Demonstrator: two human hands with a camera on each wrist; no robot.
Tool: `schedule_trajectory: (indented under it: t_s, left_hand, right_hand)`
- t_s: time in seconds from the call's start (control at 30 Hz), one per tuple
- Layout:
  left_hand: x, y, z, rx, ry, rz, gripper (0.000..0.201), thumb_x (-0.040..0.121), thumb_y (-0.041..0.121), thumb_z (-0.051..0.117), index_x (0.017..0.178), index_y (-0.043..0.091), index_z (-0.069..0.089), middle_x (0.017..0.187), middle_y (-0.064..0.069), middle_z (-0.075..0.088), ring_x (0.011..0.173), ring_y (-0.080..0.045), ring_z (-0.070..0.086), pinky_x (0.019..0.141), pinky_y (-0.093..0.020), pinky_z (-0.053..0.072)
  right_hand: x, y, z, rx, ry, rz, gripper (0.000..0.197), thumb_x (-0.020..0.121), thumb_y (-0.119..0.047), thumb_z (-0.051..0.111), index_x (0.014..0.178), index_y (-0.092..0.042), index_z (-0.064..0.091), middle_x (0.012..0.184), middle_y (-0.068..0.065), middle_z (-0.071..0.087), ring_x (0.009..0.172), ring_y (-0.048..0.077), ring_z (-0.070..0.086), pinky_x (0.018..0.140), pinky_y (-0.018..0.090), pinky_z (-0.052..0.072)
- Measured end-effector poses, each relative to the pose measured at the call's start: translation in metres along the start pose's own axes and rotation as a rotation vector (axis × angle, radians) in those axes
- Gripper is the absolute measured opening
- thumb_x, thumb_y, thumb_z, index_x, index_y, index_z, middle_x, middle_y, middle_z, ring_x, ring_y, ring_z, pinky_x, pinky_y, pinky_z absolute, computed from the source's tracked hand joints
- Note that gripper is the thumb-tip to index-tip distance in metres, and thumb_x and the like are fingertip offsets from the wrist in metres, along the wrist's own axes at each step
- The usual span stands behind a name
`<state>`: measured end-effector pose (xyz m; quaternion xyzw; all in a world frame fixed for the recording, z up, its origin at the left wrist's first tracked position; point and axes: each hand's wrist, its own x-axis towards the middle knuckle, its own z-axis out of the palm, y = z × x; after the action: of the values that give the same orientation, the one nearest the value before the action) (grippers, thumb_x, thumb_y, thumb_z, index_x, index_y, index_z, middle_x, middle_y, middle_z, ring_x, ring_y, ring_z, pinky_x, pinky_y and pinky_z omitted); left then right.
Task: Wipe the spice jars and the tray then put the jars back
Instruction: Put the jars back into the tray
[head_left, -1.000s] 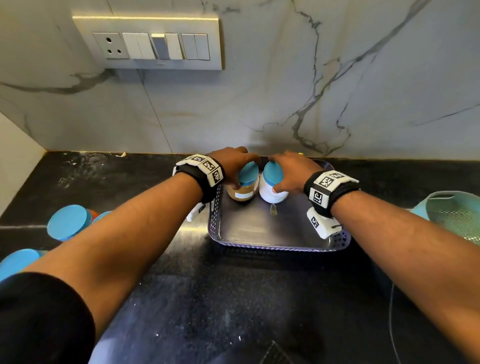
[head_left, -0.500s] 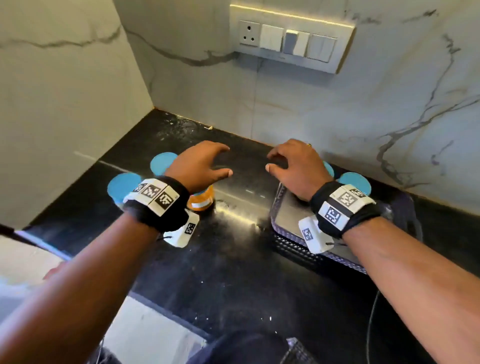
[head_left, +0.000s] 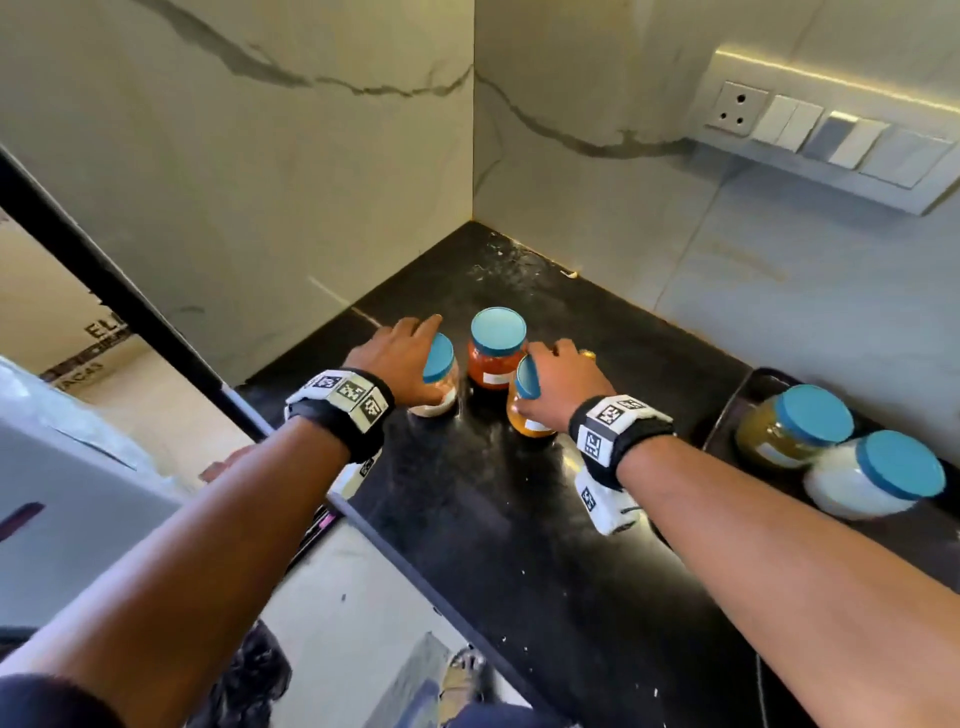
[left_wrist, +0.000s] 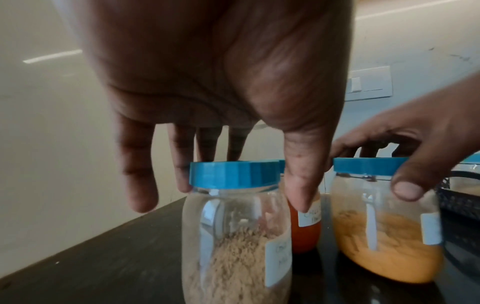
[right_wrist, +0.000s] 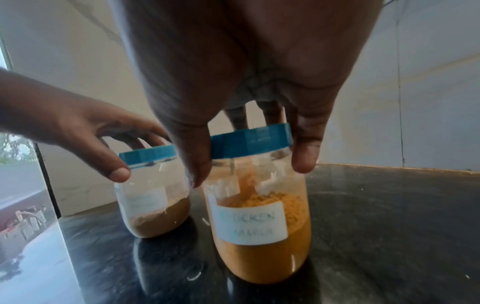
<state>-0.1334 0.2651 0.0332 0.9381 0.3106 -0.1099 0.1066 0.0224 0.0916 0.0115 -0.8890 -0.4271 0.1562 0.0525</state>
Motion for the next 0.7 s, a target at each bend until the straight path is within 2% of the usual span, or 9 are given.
schedule_trajectory:
  t_s: [0.07, 0.17, 0.27, 0.37, 0.47, 0.6, 0.7]
  left_hand:
    - [0.005, 0.003, -0.005, 0.025, -0.027, 0.010, 0.095, 0.081, 0.053, 0.078, 0.157, 0.023, 0.030, 0.150, -0.012, 0.045, 0.132, -0.033, 0.051, 0.107, -0.048, 0.048]
    - [-0.002, 0.007, -0.015, 0.020, -0.029, 0.021, 0.085, 0.074, 0.053, 0.083, 0.144, 0.023, 0.045, 0.133, -0.009, 0.055, 0.117, -0.028, 0.057, 0.098, -0.041, 0.051]
    - [-0.018, 0.019, -0.032, -0.004, 0.009, 0.102, 0.082, 0.070, 0.058, 0.084, 0.138, 0.027, 0.049, 0.127, -0.003, 0.057, 0.111, -0.022, 0.056, 0.094, -0.038, 0.051]
    - [-0.038, 0.047, -0.058, -0.070, -0.008, 0.237, 0.083, 0.071, 0.055, 0.086, 0.141, 0.027, 0.051, 0.127, -0.003, 0.057, 0.109, -0.019, 0.056, 0.092, -0.032, 0.046]
    - [-0.052, 0.098, -0.078, -0.061, -0.026, 0.426, 0.084, 0.070, 0.057, 0.086, 0.142, 0.030, 0.054, 0.126, 0.001, 0.060, 0.111, -0.017, 0.058, 0.093, -0.033, 0.047]
    - [-0.056, 0.182, -0.084, -0.023, 0.004, 0.655, 0.082, 0.071, 0.065, 0.081, 0.143, 0.035, 0.052, 0.124, 0.008, 0.059, 0.109, -0.014, 0.056, 0.088, -0.029, 0.044]
    - [-0.055, 0.247, -0.081, 0.026, 0.066, 0.816, 0.088, 0.070, 0.066, 0.078, 0.146, 0.032, 0.050, 0.129, 0.006, 0.059, 0.113, -0.019, 0.058, 0.088, -0.027, 0.042]
  right_hand:
    - [-0.011, 0.007, -0.002, 0.017, 0.000, 0.018, 0.073, 0.075, -0.047, 0.079, 0.137, -0.029, 0.045, 0.127, 0.007, 0.043, 0.118, 0.036, 0.054, 0.092, 0.046, 0.056]
    - [-0.037, 0.024, -0.012, 0.123, -0.023, 0.039, 0.079, 0.073, -0.045, 0.079, 0.143, -0.031, 0.046, 0.123, 0.006, 0.043, 0.114, 0.031, 0.054, 0.090, 0.036, 0.052]
    - [-0.069, 0.052, -0.036, 0.235, 0.030, 0.077, 0.083, 0.072, -0.047, 0.081, 0.146, -0.032, 0.045, 0.122, 0.005, 0.048, 0.110, 0.026, 0.055, 0.088, 0.030, 0.047]
    - [-0.106, 0.085, -0.068, 0.286, 0.088, 0.127, 0.083, 0.074, -0.046, 0.082, 0.148, -0.032, 0.044, 0.131, 0.008, 0.053, 0.120, 0.027, 0.054, 0.100, 0.034, 0.043]
    - [-0.149, 0.128, -0.095, 0.313, 0.189, 0.228, 0.080, 0.074, -0.054, 0.080, 0.144, -0.031, 0.048, 0.134, 0.005, 0.056, 0.121, 0.024, 0.053, 0.097, 0.033, 0.041]
    - [-0.201, 0.183, -0.116, 0.359, 0.338, 0.417, 0.073, 0.070, -0.056, 0.081, 0.129, -0.026, 0.050, 0.120, 0.007, 0.055, 0.104, 0.022, 0.052, 0.084, 0.031, 0.040]
    - [-0.240, 0.224, -0.126, 0.340, 0.402, 0.512, 0.075, 0.070, -0.057, 0.082, 0.129, -0.024, 0.050, 0.122, 0.009, 0.057, 0.099, 0.021, 0.051, 0.080, 0.029, 0.037]
